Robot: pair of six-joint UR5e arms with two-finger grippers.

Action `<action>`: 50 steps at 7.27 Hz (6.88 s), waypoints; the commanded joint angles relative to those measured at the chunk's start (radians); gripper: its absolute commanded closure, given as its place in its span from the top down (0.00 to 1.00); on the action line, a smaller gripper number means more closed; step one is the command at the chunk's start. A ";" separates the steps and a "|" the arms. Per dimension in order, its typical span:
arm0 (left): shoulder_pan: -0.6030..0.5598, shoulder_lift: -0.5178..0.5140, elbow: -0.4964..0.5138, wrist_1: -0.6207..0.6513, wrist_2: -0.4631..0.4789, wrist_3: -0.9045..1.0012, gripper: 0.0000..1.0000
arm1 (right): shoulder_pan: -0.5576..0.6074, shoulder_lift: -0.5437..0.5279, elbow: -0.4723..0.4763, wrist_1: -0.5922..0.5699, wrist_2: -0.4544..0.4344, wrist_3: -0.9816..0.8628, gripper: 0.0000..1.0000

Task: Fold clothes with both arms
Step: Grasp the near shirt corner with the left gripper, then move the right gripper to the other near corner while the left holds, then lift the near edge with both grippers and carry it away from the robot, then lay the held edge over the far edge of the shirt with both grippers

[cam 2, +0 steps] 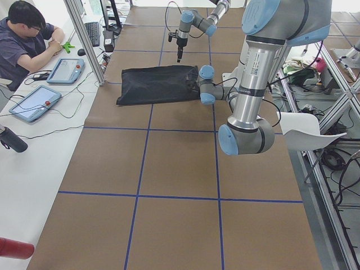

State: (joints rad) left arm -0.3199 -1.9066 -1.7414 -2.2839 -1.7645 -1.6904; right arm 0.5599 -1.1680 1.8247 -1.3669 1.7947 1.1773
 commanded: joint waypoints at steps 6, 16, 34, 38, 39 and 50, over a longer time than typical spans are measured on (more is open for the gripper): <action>-0.010 0.011 -0.029 0.012 -0.006 0.005 0.00 | -0.006 -0.007 -0.002 0.000 -0.002 0.007 1.00; 0.001 0.037 -0.136 0.126 -0.059 0.025 0.00 | -0.135 0.017 -0.062 -0.005 -0.094 0.228 0.82; -0.005 0.102 -0.294 0.127 -0.115 0.025 0.00 | -0.248 0.012 0.237 -0.205 -0.054 0.346 0.00; -0.014 0.080 -0.446 0.335 -0.200 0.026 0.00 | -0.295 -0.059 0.355 -0.222 -0.058 0.351 0.00; -0.059 0.054 -0.414 0.342 -0.201 0.038 0.00 | -0.257 -0.055 0.343 -0.222 -0.058 0.351 0.00; -0.475 -0.466 0.325 0.448 -0.204 0.437 0.00 | 0.070 0.292 -0.213 -0.205 -0.008 0.254 0.00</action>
State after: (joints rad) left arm -0.7692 -2.3353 -1.5013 -1.8265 -1.9695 -1.2792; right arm 0.6099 -0.9201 1.6920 -1.5723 1.7881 1.4475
